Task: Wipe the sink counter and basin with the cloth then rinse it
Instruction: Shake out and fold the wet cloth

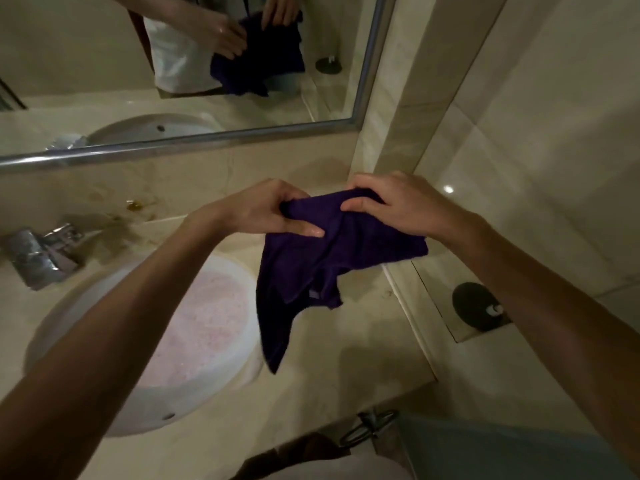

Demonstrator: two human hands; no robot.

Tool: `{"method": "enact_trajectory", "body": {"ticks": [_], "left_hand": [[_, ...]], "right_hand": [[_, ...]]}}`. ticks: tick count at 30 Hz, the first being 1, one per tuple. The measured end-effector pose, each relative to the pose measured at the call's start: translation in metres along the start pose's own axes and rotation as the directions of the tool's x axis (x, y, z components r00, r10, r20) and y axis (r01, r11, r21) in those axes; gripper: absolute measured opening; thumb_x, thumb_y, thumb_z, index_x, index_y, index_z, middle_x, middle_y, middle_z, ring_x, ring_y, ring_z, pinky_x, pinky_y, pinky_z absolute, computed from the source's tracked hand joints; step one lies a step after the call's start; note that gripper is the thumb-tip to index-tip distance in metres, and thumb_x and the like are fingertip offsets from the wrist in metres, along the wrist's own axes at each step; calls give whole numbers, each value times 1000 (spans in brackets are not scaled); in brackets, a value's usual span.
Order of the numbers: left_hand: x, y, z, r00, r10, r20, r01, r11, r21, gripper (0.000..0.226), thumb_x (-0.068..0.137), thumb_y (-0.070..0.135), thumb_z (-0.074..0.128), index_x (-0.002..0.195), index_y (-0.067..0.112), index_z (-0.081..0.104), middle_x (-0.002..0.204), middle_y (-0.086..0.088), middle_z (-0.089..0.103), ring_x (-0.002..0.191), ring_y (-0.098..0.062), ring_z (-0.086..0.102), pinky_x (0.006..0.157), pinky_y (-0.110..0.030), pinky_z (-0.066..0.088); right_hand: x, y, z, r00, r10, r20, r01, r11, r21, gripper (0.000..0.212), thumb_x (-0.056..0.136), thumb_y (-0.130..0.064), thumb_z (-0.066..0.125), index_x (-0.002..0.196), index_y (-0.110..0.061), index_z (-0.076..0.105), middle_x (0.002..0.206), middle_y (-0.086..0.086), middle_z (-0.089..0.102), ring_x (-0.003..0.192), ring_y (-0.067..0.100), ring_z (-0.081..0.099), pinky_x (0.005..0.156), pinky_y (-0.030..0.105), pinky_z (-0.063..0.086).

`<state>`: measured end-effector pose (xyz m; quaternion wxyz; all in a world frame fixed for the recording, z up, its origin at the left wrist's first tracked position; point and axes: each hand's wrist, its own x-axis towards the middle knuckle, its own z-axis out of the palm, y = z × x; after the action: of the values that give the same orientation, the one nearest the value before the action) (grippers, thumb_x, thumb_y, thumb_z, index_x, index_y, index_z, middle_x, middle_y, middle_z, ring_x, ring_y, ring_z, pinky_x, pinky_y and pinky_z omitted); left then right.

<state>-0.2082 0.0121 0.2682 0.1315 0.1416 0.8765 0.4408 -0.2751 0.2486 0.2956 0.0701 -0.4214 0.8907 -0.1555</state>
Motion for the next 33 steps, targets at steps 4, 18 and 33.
{"method": "enact_trajectory", "body": {"ticks": [4,18,33], "left_hand": [[1,-1,-2,997,5,80,-6,1000,7,35,72,41,78,102,24,71,97,3,67,90,-8,66,82,-26,52],[-11,-33,-11,970,-131,203,109,987,115,40,78,60,65,82,21,70,77,6,71,76,-4,65,74,-24,51],[-4,-27,39,856,-511,75,450,667,-594,60,88,62,35,86,7,61,82,-15,56,77,-29,51,71,-36,39]], "right_hand": [[-2,5,-9,996,48,80,-57,992,109,23,91,-60,52,92,-40,62,78,-18,61,76,-1,57,69,25,41],[-26,9,-11,912,159,377,-320,852,414,46,76,-63,61,105,-28,70,109,-7,69,104,12,66,95,37,53],[0,-96,120,872,485,72,-403,625,668,22,101,-27,54,119,-16,49,105,12,69,91,28,72,83,49,59]]}}
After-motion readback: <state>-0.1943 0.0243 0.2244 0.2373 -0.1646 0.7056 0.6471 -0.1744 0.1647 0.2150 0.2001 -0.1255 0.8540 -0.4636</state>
